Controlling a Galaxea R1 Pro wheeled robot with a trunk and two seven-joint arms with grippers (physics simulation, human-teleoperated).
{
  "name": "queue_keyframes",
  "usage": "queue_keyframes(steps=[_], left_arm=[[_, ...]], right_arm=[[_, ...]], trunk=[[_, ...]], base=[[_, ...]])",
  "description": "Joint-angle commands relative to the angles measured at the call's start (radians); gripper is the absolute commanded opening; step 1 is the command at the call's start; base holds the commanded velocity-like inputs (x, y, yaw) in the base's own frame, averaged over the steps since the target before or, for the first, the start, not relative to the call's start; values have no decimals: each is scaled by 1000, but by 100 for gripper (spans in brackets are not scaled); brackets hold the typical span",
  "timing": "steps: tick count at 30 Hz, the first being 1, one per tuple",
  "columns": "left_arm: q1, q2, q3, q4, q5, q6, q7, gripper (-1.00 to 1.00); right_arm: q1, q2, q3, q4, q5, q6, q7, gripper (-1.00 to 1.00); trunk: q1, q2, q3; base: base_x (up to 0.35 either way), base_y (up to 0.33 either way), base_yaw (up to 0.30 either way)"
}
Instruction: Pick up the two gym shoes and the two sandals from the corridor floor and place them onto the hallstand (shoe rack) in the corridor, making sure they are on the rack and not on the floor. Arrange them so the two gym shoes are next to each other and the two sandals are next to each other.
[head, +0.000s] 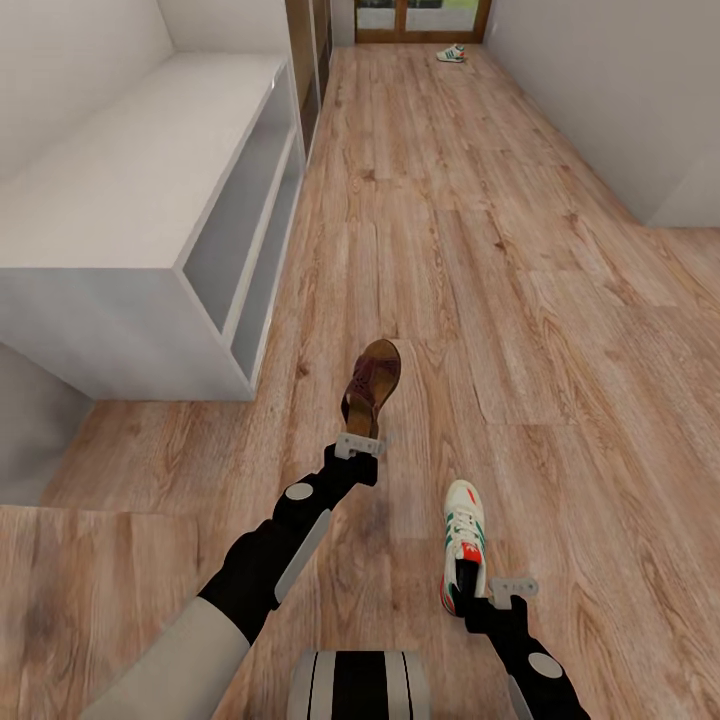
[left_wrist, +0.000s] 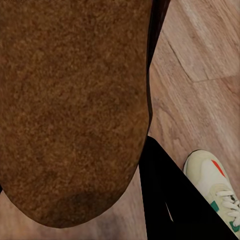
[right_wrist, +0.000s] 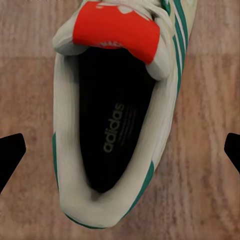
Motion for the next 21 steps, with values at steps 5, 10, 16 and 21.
queue_keyframes(steps=[5, 10, 16, 21], left_arm=[[0, 0, 0, -1, 5, 5, 0, -100], [0, 0, -1, -1, 5, 5, 0, -100], [0, 0, -1, -1, 5, 5, 0, -100], [0, 0, -1, -1, 5, 5, 0, -100]], right_arm=[[0, 1, -1, -2, -1, 6, -1, 100], [0, 1, -2, -4, -1, 6, -1, 100], [0, 1, -4, -34, 0, 6, -1, 100], [0, 0, -4, -46, 0, 6, -1, 100]], trunk=[[0, 0, -1], [0, 0, -1], [0, 0, -1], [0, 0, -1]], base=[[52, 0, 0], [157, 0, 0], [48, 0, 0], [7, 0, 0]])
